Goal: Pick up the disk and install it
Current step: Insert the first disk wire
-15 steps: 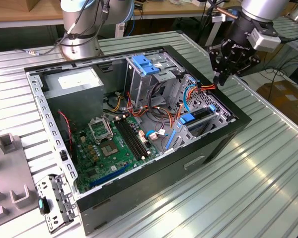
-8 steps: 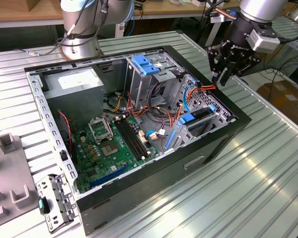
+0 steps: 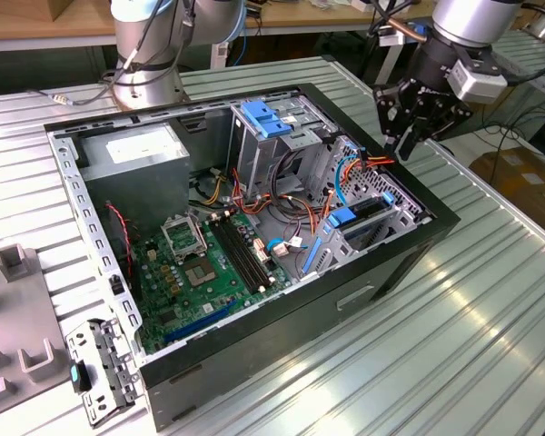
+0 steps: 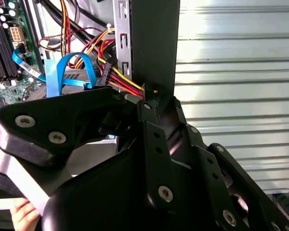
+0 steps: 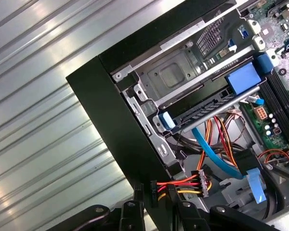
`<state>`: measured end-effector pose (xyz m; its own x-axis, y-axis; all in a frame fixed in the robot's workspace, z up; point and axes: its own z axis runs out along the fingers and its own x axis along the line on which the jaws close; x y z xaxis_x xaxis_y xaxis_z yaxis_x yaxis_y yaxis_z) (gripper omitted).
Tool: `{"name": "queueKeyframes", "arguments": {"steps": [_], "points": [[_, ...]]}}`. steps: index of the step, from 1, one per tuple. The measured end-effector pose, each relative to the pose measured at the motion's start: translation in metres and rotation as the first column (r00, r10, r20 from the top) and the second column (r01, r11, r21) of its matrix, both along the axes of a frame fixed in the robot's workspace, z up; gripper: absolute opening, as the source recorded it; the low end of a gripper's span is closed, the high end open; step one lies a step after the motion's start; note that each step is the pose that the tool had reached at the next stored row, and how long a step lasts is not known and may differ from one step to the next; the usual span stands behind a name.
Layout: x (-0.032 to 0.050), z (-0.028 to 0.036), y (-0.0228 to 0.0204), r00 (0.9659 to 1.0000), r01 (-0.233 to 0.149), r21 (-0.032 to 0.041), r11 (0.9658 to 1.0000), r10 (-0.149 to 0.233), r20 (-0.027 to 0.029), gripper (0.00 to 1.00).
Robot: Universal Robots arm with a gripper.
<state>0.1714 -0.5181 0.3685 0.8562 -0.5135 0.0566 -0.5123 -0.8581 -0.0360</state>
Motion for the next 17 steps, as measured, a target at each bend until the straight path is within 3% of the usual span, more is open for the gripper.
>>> {"name": "queueKeyframes", "arguments": {"steps": [6,8,10,14,17], "points": [[-0.0001,-0.0032,0.0,0.9997,-0.025,-0.0006,0.9997,0.025,0.0081,0.32],[-0.0001,-0.0034,0.0,0.9996,-0.028,-0.0027,0.9996,0.028,0.0083,0.31],[-0.0001,-0.0034,-0.0001,0.9996,-0.028,-0.0059,0.9996,0.028,0.0084,0.18],[-0.0002,0.0016,-0.0001,0.9996,-0.028,-0.0112,0.9995,0.028,0.0083,0.17],[-0.0002,0.0018,-0.0001,0.9996,-0.028,-0.0108,0.9995,0.028,0.0082,0.17]]}}
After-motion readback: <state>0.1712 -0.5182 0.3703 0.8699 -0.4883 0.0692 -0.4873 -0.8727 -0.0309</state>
